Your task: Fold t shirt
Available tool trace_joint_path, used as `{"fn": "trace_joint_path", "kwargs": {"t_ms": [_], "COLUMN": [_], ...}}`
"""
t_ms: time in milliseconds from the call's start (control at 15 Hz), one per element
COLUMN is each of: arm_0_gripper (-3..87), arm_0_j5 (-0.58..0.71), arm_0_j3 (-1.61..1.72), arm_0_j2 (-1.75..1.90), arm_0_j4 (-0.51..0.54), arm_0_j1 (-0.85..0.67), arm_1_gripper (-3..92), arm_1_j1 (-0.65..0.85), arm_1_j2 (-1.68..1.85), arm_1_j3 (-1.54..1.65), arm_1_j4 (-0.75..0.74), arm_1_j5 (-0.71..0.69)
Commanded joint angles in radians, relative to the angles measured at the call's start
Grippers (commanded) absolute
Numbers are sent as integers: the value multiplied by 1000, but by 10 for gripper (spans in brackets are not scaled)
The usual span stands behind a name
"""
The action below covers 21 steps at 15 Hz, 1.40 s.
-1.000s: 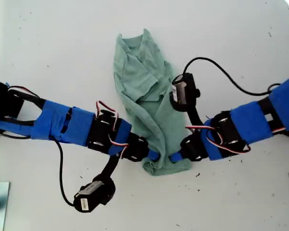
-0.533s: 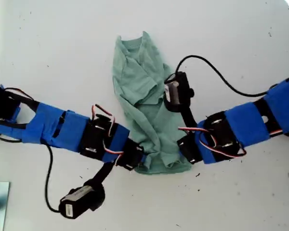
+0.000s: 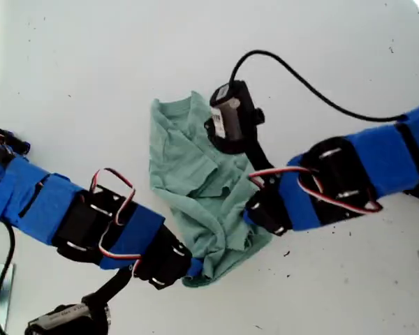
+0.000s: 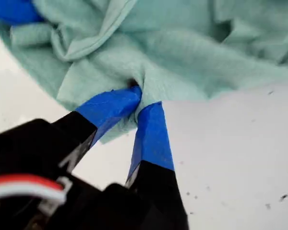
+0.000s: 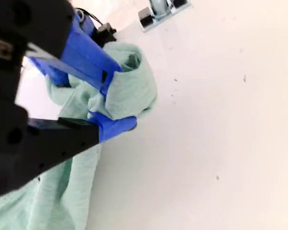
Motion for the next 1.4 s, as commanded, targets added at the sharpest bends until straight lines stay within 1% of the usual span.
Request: {"fn": "trace_joint_path", "kwargs": {"t_ms": [0,67,133,200,267,333,400,467,533,600,667,733,800,867,933,1000,1133,1200,1333], "arm_0_gripper": [-2,-2,-2,-2,-2,3,148,228,244,278,270,271,270,247,235,233,227,209,151], "arm_0_j5": [-6,-2,11,28,31,34,25,12,-3,18,61,71,66,66,54,44,44,44,25], "arm_0_j3": [11,37,127,270,445,635,811,988,1193,1381,1494,1543,1580,1618,1652,1698,1821,1879,1971], "arm_0_j2": [236,298,367,437,515,612,739,907,1124,1325,1437,1450,1428,1411,1414,1437,1536,1598,1692], "arm_0_j4": [95,163,179,144,77,-17,-100,-167,-229,-253,-224,-184,-189,-225,-245,-255,-264,-264,-256], "arm_0_j1": [-141,-215,-293,-356,-400,-434,-462,-508,-595,-712,-813,-850,-842,-819,-801,-802,-822,-807,-716], "arm_1_gripper": [12,12,12,12,12,62,191,296,420,370,331,311,300,293,289,282,228,213,215], "arm_1_j1": [178,252,316,364,397,422,451,488,535,594,661,729,795,850,877,885,865,854,805], "arm_1_j2": [104,104,86,40,-25,-83,-123,-120,-98,-63,21,130,235,331,420,512,713,828,1103], "arm_1_j3": [-63,-55,-34,-32,-41,-54,-72,-77,-71,-52,40,164,270,383,486,594,854,1006,1312], "arm_1_j4": [-77,-135,-225,-313,-385,-430,-425,-402,-391,-357,-347,-380,-370,-351,-331,-314,-321,-321,-313], "arm_1_j5": [-147,-202,-239,-265,-279,-288,-273,-252,-258,-233,-172,-169,-169,-153,-167,-169,-187,-172,-133]}}
